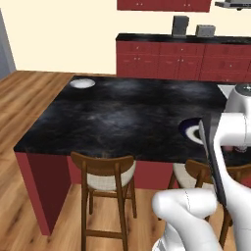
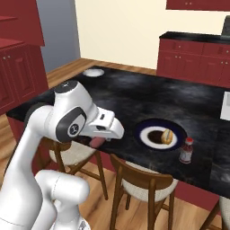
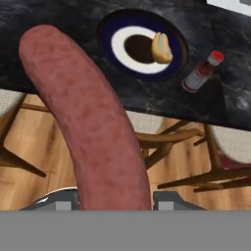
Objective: Move the hot dog bun to the plate on the dining table and place the condiment next to that plate. Then navigate to the fridge and take the sausage and place it on the plate as well.
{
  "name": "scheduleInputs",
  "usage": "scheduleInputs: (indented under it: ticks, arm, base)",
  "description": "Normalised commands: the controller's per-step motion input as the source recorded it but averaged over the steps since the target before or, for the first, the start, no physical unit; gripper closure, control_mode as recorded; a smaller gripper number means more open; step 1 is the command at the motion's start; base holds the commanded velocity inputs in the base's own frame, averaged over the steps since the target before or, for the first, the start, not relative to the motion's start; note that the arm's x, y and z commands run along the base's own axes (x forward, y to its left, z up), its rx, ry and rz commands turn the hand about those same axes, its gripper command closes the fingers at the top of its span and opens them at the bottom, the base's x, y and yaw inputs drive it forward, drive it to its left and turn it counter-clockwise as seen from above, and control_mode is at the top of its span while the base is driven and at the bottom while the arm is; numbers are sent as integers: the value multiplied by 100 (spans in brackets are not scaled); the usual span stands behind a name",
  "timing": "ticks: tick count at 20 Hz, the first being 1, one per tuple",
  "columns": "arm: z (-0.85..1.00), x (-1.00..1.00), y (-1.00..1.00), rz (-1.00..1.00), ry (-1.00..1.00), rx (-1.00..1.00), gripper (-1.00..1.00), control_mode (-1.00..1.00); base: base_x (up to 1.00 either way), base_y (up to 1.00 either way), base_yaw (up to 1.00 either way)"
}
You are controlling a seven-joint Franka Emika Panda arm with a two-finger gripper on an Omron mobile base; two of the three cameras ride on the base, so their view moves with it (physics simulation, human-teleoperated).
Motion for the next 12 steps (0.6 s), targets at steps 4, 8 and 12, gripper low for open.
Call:
scheduleInputs:
  ticks: [4, 8, 12]
  arm:
    - [-9, 100, -29, 0, 18, 13, 100, -100]
    - [-28, 100, -46, 0, 11, 16, 100, -100]
    - [-66, 100, -37, 0, 12, 6, 100, -100]
  base:
    - [0, 0, 0]
    - [0, 0, 0]
    - [0, 0, 0]
